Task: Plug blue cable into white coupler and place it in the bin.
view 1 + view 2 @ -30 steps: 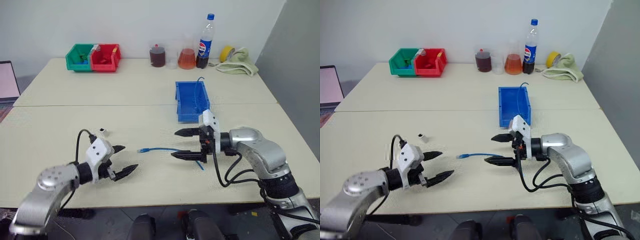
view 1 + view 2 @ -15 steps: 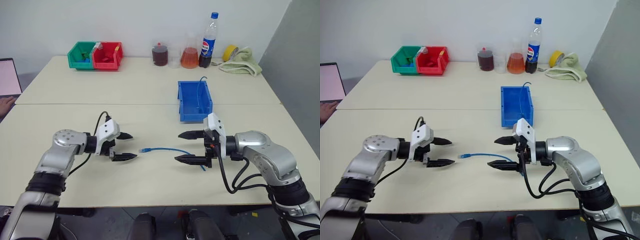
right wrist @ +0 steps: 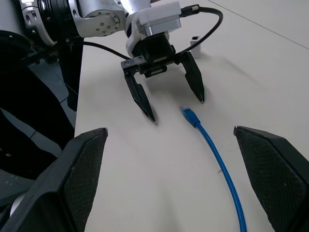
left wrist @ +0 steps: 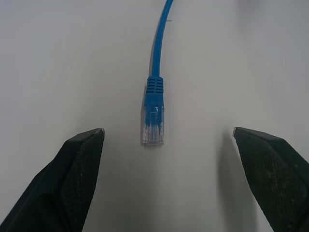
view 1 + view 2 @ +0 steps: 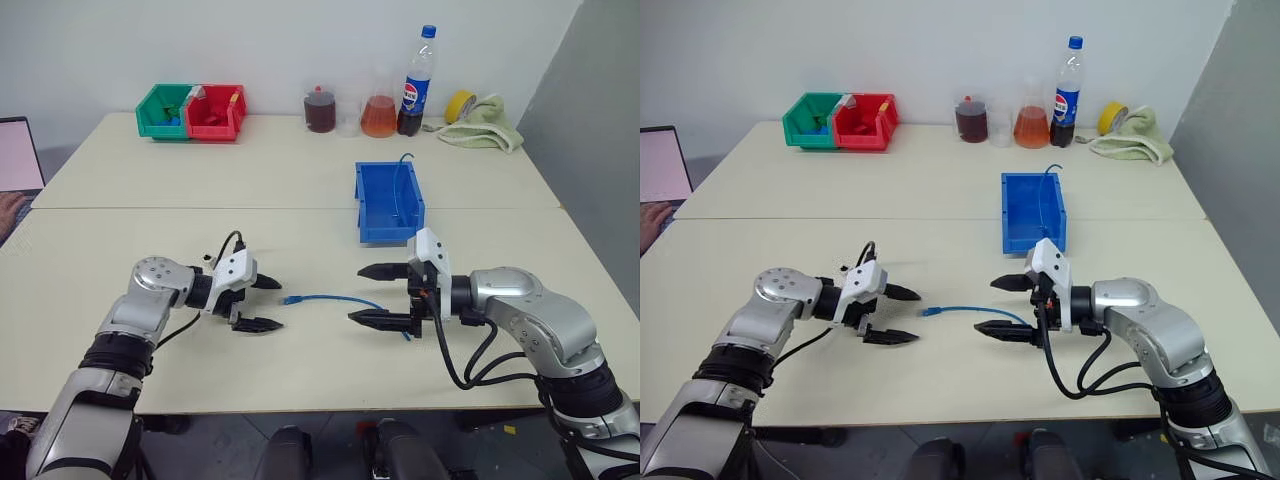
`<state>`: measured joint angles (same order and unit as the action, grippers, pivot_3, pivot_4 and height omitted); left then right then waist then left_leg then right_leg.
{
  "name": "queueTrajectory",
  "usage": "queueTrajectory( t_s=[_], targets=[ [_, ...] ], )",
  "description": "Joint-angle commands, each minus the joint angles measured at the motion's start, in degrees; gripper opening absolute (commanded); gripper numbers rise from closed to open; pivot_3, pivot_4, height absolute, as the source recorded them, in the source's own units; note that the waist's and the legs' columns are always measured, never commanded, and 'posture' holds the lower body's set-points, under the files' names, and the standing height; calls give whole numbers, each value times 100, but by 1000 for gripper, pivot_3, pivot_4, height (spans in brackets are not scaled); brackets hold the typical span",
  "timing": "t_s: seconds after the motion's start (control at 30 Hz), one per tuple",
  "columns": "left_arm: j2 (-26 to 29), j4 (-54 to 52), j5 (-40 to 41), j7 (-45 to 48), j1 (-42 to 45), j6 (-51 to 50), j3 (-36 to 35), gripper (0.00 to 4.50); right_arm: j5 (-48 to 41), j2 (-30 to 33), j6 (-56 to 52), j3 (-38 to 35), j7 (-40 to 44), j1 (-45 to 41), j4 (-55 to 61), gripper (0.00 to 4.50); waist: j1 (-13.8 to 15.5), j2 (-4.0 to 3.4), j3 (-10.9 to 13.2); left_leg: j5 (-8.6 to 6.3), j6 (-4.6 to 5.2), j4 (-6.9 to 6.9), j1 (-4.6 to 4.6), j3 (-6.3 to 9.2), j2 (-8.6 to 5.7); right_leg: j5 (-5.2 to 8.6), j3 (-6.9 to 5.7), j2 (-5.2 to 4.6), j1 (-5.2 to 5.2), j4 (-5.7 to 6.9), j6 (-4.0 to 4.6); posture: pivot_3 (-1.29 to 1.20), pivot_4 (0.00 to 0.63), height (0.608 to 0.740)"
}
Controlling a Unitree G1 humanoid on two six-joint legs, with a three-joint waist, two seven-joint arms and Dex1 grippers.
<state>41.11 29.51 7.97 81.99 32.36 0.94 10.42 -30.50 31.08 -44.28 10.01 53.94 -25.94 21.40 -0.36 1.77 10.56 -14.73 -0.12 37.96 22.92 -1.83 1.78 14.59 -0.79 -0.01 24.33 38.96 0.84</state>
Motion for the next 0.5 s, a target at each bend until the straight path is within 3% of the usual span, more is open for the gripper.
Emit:
queueTrajectory(
  t_s=[0.03, 0.27, 0.3, 0.37, 0.5],
  targets=[
    [-47, 124, -74, -31, 79, 137, -21, 4500, -90, 62, 102, -136, 15, -77, 118, 4453, 2, 0, 0, 0, 0, 0, -1, 0, 0, 0, 0, 0, -1, 0, 0, 0, 150, 740],
    [-111, 522, -123, -58, 168, 316, -54, 4500, -67, 70, 123, -118, 42, -165, 1, 4453, 4, 0, 0, 1, 0, 2, -8, 1, 0, -3, -1, 0, -8, 1, -5, 0, 150, 740],
    [-115, 551, -117, -46, 175, 331, -57, 4123, -65, 66, 125, -115, 38, -171, -5, 4500, 4, 0, -1, 1, 0, 3, -10, 0, 0, -3, -1, 0, -10, 1, -6, 0, 150, 740],
    [-125, 633, -132, -30, 182, 408, -44, 3896, -64, 64, 129, -115, 31, -175, -10, 4500, 2, 1, -1, 1, 0, 4, -10, 0, 1, -4, -1, 0, -10, 1, -7, 0, 150, 740],
    [-181, 791, -132, 7, 244, 523, -42, 2986, -37, 64, 145, -101, 15, -181, -23, 4500, -8, 1, -1, 1, 1, 3, -10, -2, 0, -4, 1, 0, -10, 1, -7, 0, 150, 740]
  ],
)
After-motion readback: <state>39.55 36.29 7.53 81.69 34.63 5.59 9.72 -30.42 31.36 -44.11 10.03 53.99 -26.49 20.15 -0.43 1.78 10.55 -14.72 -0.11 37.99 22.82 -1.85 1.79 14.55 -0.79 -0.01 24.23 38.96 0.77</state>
